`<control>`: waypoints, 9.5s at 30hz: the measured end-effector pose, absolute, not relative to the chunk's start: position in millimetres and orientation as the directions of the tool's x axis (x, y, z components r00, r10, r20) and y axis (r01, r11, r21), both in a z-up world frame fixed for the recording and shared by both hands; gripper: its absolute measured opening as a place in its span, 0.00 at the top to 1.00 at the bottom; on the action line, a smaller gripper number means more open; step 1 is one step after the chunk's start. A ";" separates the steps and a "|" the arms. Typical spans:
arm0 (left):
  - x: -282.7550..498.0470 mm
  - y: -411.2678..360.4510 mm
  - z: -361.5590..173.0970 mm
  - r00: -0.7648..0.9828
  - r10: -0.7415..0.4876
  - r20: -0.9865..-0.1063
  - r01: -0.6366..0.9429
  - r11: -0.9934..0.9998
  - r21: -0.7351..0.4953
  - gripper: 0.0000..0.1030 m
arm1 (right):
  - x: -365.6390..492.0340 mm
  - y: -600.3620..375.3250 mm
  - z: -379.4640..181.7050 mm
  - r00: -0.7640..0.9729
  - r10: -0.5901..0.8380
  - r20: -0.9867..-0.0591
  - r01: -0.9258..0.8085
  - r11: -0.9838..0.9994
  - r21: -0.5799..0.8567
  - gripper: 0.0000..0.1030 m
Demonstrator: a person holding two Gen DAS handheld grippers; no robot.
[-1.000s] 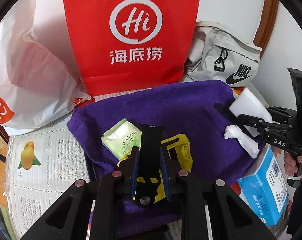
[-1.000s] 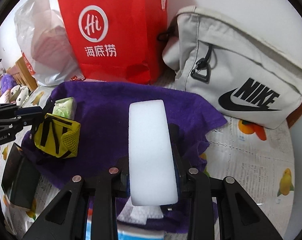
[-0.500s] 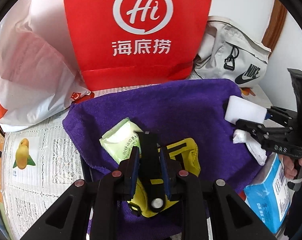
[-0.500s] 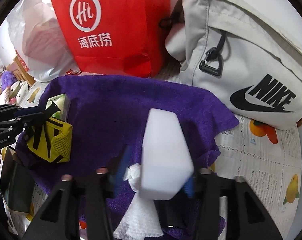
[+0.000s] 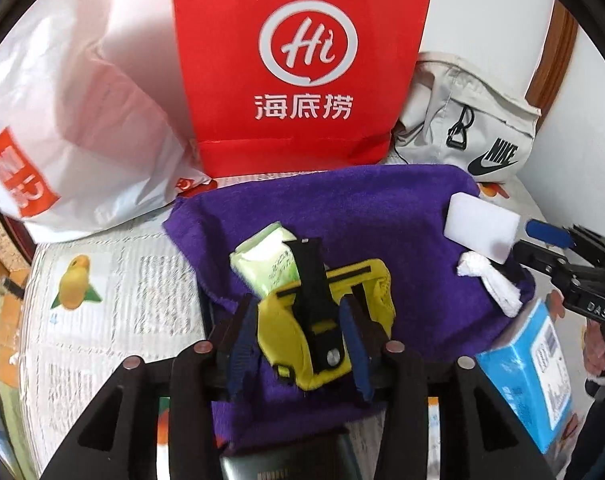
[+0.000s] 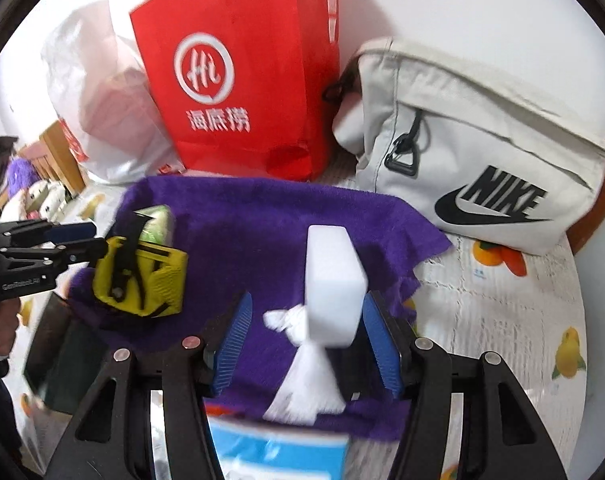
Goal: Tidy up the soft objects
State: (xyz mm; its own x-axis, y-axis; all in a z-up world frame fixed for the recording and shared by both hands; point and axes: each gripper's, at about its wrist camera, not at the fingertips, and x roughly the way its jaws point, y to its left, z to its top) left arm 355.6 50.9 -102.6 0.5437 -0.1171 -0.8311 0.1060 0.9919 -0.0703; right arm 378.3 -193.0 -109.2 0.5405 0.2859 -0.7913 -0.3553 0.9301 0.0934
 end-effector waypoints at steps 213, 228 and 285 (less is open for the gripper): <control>321.2 43.0 -58.1 0.652 -0.186 -0.735 0.112 0.982 -0.149 0.84 | 342.1 -184.6 -87.2 0.613 0.338 -0.715 -0.362 0.924 0.127 0.70; 369.1 27.3 -88.4 0.601 -0.220 -0.769 0.137 0.976 -0.172 0.84 | 385.8 -171.2 -126.1 0.540 0.340 -0.770 -0.374 0.916 0.142 0.70; 177.9 37.3 -52.3 0.654 -0.168 -0.737 0.110 0.986 -0.126 0.59 | 146.6 -169.7 -109.5 0.506 0.366 -0.781 -0.381 0.907 0.179 0.42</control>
